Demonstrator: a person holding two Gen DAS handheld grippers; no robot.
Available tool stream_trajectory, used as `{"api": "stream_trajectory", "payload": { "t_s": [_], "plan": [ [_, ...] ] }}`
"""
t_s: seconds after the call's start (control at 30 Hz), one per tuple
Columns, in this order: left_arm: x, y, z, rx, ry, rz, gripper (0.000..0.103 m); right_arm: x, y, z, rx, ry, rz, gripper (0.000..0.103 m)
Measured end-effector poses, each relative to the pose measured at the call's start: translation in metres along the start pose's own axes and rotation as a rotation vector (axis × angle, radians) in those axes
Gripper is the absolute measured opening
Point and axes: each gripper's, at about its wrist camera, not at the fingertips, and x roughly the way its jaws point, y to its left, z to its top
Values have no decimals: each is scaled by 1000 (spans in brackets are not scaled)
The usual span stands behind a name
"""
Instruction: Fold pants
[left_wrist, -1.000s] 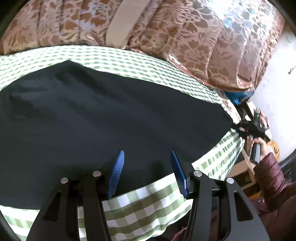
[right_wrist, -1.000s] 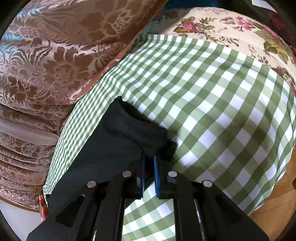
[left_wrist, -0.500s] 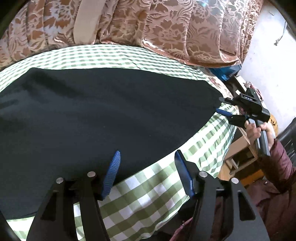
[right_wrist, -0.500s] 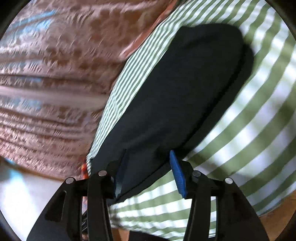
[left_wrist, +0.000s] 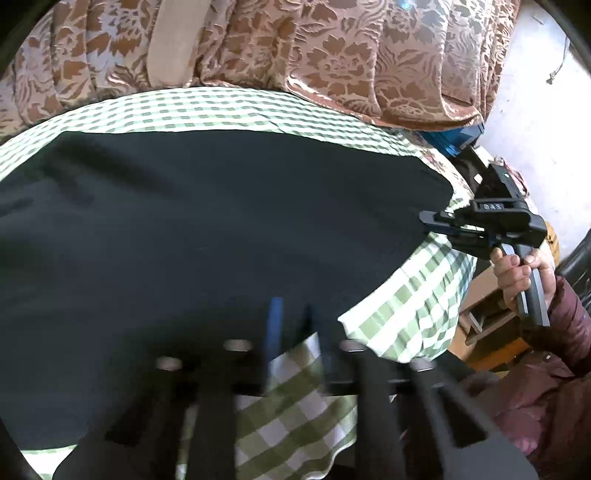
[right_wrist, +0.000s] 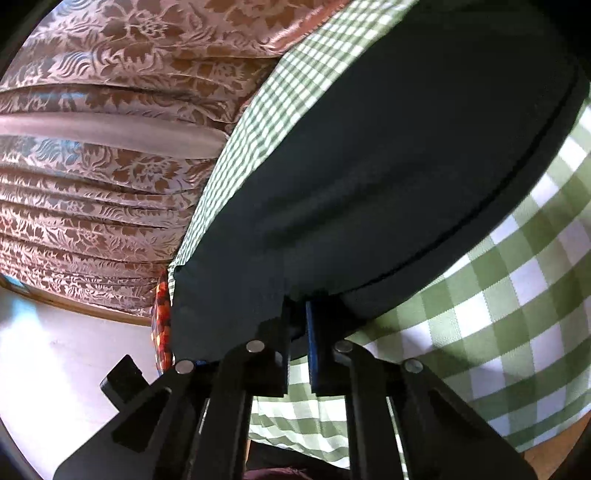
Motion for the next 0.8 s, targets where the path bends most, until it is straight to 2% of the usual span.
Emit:
{"api": "stream_trajectory", "payload": {
  "t_s": [0.13,0.3,0.37,0.4,0.43,0.47,0.5,0.63,0.8],
  "plan": [
    [-6,-3,-4,21,-5,-15,0,-12,7,-6,-56,-4,0,5],
    [-9,3,-11,-37,-14,-26,0,-2,-7,-14,-67,26,-71,5],
    [-9,6,-12,-72,-15,-49,0,3,-14,-15,-48,33,-55,6],
    [-12,6,-12,-90,-25,-33,0,2,-14,-15,-50,33,-48,7],
    [-14,7,-12,-111,-34,-51,0,0,-15,-14,-47,40,-28,12],
    [-17,8,-12,-127,-42,-76,0,-3,-17,-13,-35,41,-16,25],
    [-22,9,-12,-140,-60,-89,0,-10,-19,-11,-27,27,-17,30],
    [-29,11,-12,-166,-83,-75,0,-56,-38,6,20,-125,-89,30],
    [-26,14,-13,-196,-89,-40,0,-97,-70,36,150,-302,-216,24]
  ]
}}
